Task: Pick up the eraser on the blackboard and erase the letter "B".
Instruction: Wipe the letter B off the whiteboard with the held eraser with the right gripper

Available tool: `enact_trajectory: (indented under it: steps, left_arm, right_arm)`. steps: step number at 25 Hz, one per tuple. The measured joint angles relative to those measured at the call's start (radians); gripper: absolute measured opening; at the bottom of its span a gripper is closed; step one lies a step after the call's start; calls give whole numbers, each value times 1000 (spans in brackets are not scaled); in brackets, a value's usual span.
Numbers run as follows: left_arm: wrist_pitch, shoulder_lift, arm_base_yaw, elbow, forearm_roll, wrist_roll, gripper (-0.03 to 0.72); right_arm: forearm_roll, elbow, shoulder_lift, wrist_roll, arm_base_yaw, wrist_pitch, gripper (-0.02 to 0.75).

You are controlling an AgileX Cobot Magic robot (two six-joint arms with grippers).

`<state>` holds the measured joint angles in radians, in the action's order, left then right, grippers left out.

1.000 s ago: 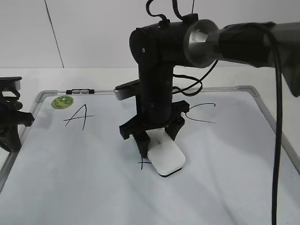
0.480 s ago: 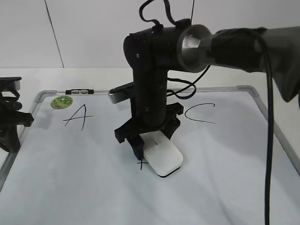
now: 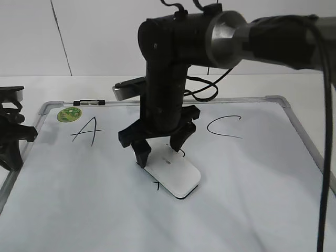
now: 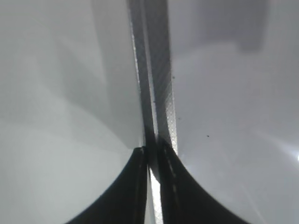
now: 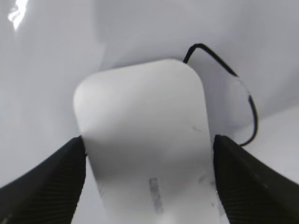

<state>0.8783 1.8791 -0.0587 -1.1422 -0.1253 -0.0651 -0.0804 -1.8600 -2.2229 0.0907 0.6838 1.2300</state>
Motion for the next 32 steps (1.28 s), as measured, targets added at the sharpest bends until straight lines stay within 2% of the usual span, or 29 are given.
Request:
enact_trajectory:
  steps: [6, 13, 32]
  left_arm:
    - [0, 0, 0, 0, 0, 0, 39]
    - [0, 0, 0, 0, 0, 0, 39]
    - [0, 0, 0, 0, -2, 0, 39]
  right_arm:
    - [0, 2, 81, 0, 2, 0, 665]
    - [39, 106, 187, -30, 4, -1, 664]
    - [56, 118, 102, -124, 4, -16, 640]
